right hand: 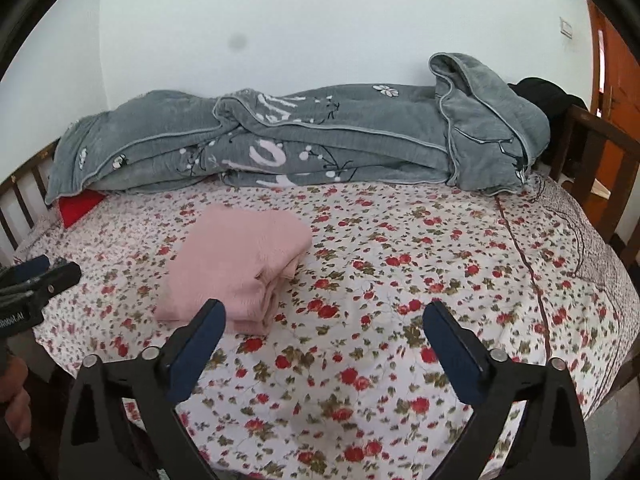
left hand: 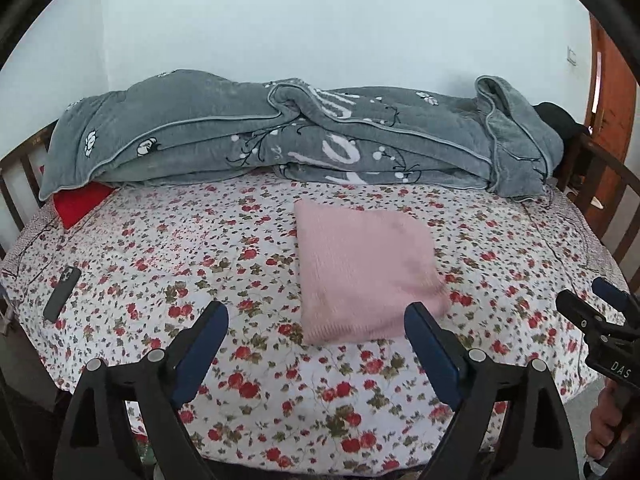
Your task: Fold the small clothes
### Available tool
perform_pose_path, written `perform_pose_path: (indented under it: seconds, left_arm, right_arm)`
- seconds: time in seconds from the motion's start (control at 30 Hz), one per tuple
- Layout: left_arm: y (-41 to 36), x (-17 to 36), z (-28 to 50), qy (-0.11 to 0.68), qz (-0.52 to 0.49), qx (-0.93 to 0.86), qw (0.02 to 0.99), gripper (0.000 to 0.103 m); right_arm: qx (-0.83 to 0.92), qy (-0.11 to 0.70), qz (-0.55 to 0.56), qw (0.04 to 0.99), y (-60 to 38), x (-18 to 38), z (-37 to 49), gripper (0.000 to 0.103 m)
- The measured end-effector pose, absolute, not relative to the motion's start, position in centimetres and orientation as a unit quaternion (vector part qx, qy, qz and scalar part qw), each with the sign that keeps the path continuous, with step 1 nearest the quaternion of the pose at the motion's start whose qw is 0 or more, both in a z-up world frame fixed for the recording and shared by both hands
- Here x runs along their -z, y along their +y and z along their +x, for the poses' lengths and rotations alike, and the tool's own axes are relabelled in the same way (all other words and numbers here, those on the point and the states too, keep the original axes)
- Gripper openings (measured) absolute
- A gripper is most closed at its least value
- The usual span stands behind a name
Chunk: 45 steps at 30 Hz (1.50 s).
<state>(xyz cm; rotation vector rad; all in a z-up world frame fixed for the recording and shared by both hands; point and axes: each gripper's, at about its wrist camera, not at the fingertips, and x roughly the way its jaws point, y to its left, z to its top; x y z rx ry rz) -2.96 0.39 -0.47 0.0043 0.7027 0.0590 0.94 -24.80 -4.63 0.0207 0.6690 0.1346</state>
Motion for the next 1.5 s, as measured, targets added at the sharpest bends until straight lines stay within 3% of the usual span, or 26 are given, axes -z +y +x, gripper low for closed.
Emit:
perform_pose_path:
  seconds: [1.5]
  left_arm:
    - [-0.9, -0.6, -5.7, 0.335, 0.005, -0.016, 0.942, 0.091]
  right_arm:
    - [-0.030, 0.312, -0.004, 0.950, -24.7, 2.4, -3.9, 0.102]
